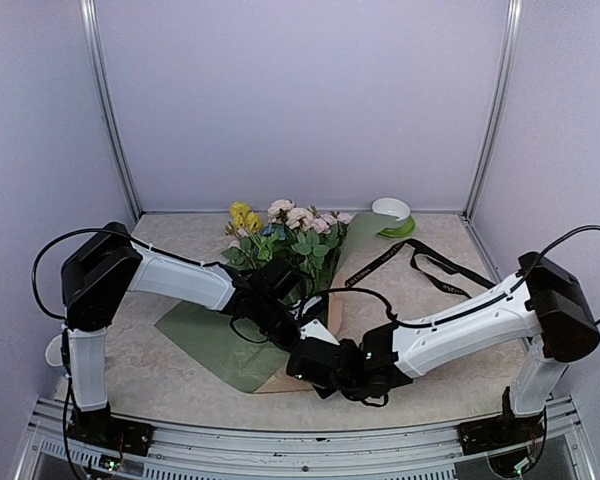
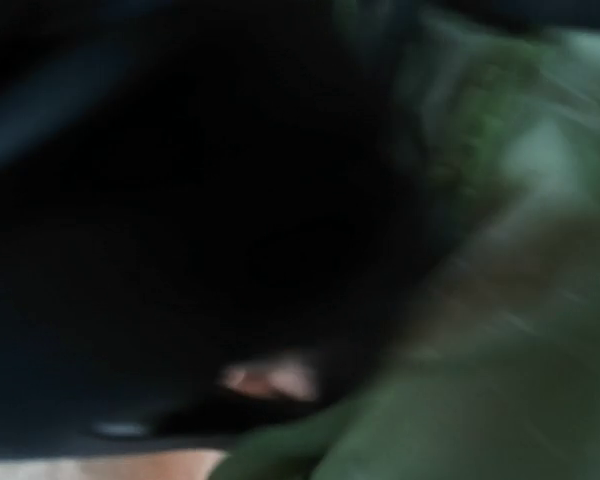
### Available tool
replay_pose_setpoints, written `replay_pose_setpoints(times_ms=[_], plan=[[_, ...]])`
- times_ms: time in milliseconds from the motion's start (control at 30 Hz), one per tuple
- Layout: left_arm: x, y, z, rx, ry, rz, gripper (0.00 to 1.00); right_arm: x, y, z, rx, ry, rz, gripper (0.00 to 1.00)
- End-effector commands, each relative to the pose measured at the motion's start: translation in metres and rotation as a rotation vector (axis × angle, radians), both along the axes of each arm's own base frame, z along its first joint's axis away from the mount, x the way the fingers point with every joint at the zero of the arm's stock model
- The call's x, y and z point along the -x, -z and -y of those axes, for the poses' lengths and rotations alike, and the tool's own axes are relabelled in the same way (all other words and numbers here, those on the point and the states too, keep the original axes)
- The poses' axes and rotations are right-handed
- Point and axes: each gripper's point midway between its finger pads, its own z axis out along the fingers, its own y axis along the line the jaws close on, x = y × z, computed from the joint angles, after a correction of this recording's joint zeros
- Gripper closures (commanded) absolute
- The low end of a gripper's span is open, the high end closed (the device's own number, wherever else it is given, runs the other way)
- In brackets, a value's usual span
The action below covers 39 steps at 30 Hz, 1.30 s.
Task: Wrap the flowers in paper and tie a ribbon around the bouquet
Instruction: Fold the one-fourth-folded wrapping paper at the center of the board.
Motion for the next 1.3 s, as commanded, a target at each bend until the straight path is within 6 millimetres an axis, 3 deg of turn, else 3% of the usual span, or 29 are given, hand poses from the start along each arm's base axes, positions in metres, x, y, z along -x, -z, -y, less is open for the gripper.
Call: replay_pose_setpoints(times_ms=[0, 200, 300, 367, 433, 533, 633, 767, 900, 1067, 1167, 1267], plan=[[0.0, -0.002, -0.006, 0.007, -0.005, -0.017, 0.65, 0.01, 0.017, 0.0, 0.36, -0.189, 0.135, 1.0], [-0.013, -0.015, -0.006, 0.036, -0.039, 0.009, 0.65, 0.021, 0.012, -0.012, 0.411, -0.339, 0.177, 1.0], [-0.035, -0.038, -0.009, 0.068, -0.09, 0.089, 0.64, 0.025, 0.015, -0.017, 0.432, -0.413, 0.181, 1.0], [-0.049, -0.064, -0.014, 0.134, -0.127, 0.134, 0.61, 0.025, 0.022, -0.018, 0.473, -0.453, 0.18, 1.0], [-0.065, -0.094, -0.028, 0.201, -0.196, 0.185, 0.57, 0.026, 0.03, -0.018, 0.52, -0.478, 0.176, 1.0], [-0.095, -0.138, -0.067, 0.279, -0.359, 0.264, 0.49, 0.027, 0.039, -0.019, 0.551, -0.505, 0.164, 1.0], [-0.103, -0.173, -0.1, 0.392, -0.461, 0.287, 0.38, 0.029, 0.04, -0.023, 0.537, -0.519, 0.156, 1.0], [-0.084, -0.177, -0.104, 0.504, -0.462, 0.213, 0.28, 0.029, 0.041, -0.025, 0.537, -0.526, 0.158, 1.0], [-0.062, -0.17, -0.078, 0.559, -0.394, 0.141, 0.22, 0.027, 0.042, -0.024, 0.553, -0.528, 0.16, 1.0], [-0.055, -0.172, -0.043, 0.621, -0.324, 0.107, 0.12, 0.028, 0.041, -0.024, 0.556, -0.538, 0.158, 1.0], [-0.062, -0.168, -0.023, 0.611, -0.297, 0.102, 0.16, 0.028, 0.042, -0.024, 0.561, -0.54, 0.161, 1.0], [-0.076, -0.15, -0.02, 0.565, -0.342, 0.083, 0.3, 0.028, 0.04, -0.023, 0.565, -0.543, 0.166, 1.0]])
